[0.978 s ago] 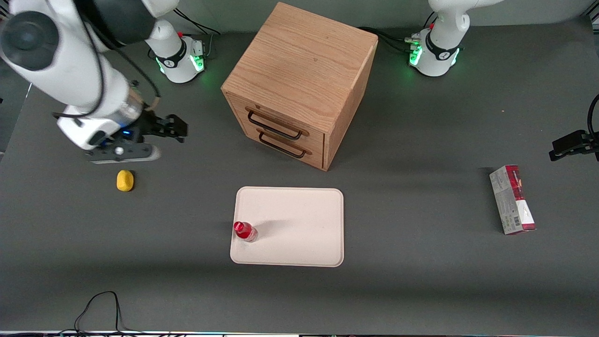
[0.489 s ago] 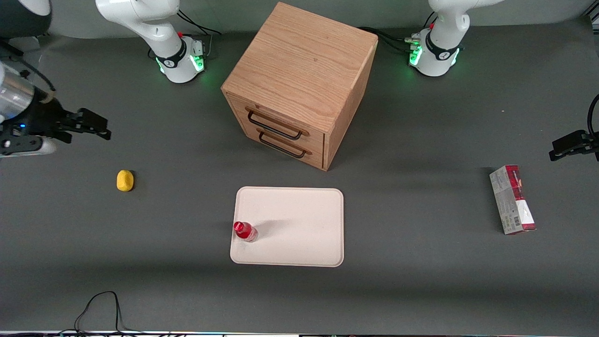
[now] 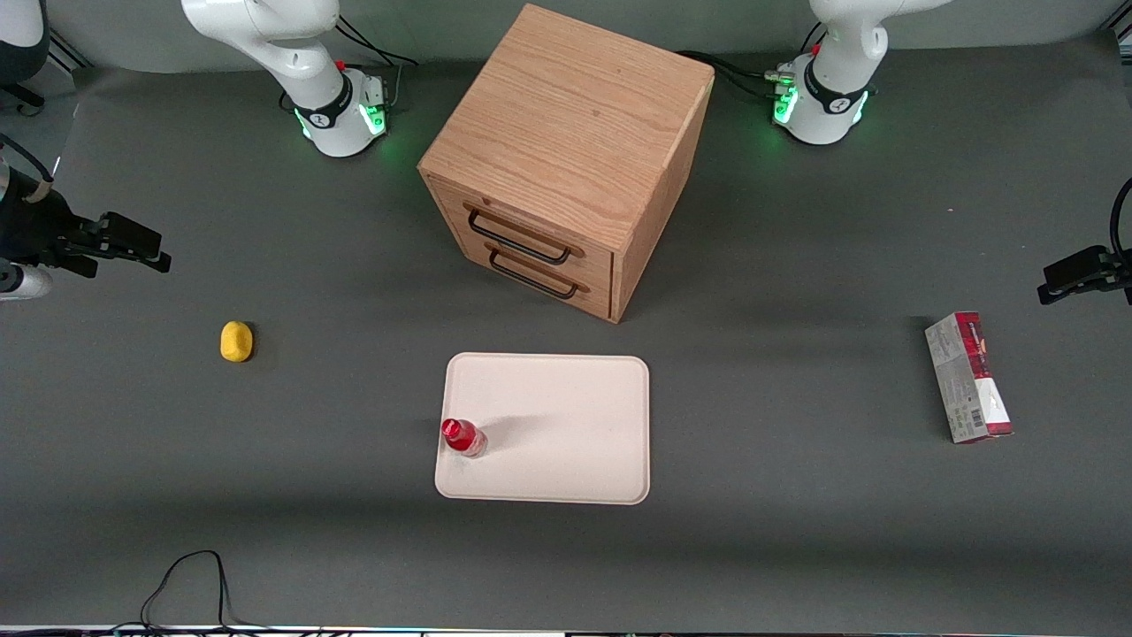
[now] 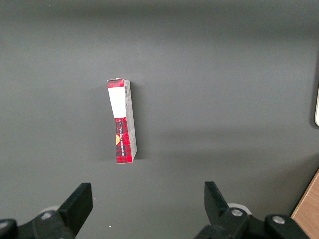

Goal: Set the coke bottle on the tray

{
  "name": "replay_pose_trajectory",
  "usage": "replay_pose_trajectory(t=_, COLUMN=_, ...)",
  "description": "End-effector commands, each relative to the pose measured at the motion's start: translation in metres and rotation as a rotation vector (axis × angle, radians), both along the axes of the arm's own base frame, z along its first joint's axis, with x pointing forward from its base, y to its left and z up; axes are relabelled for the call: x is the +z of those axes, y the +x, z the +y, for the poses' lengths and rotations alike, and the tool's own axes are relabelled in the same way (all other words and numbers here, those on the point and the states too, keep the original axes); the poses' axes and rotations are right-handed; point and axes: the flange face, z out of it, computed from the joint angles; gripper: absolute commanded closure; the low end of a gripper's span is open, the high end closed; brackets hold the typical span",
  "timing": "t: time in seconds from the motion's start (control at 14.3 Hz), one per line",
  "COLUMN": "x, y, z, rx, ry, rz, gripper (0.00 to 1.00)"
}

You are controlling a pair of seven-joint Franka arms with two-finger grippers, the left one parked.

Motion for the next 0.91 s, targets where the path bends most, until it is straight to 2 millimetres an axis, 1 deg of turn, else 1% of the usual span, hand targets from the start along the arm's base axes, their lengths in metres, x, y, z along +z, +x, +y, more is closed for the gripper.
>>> replay_pose_trajectory(t=0.0, x=0.009, y=-0.01, z=-0.007, rx=-0.003, ry=-0.006, rz=0.005, gripper=0.0)
replay_pose_trajectory(t=0.21, x=0.016, y=-0.02, z=-0.017, rx=-0.012, ry=-0.007, rz=0.031, gripper=0.0)
replay_pose_trajectory(t=0.42, x=0.016, y=-0.027, z=-0.014, rx=-0.007, ry=-0.009, rz=0.05, gripper=0.0)
replay_pose_trajectory(t=0.56, x=0.009, y=-0.03, z=-0.011, rx=-0.007, ry=-0.009, rz=0.076, gripper=0.0)
replay_pose_trajectory(t=0.63, x=0.007, y=-0.03, z=-0.004, rx=0.005, ry=-0.011, rz=0.079, gripper=0.0)
replay_pose_trajectory(t=0.7, x=0.006, y=-0.029, z=-0.008, rx=-0.003, ry=-0.01, rz=0.079, gripper=0.0)
replay_pose_trajectory(t=0.84, x=0.005, y=-0.026, z=-0.007, rx=-0.001, ry=-0.011, rz=0.075, gripper=0.0)
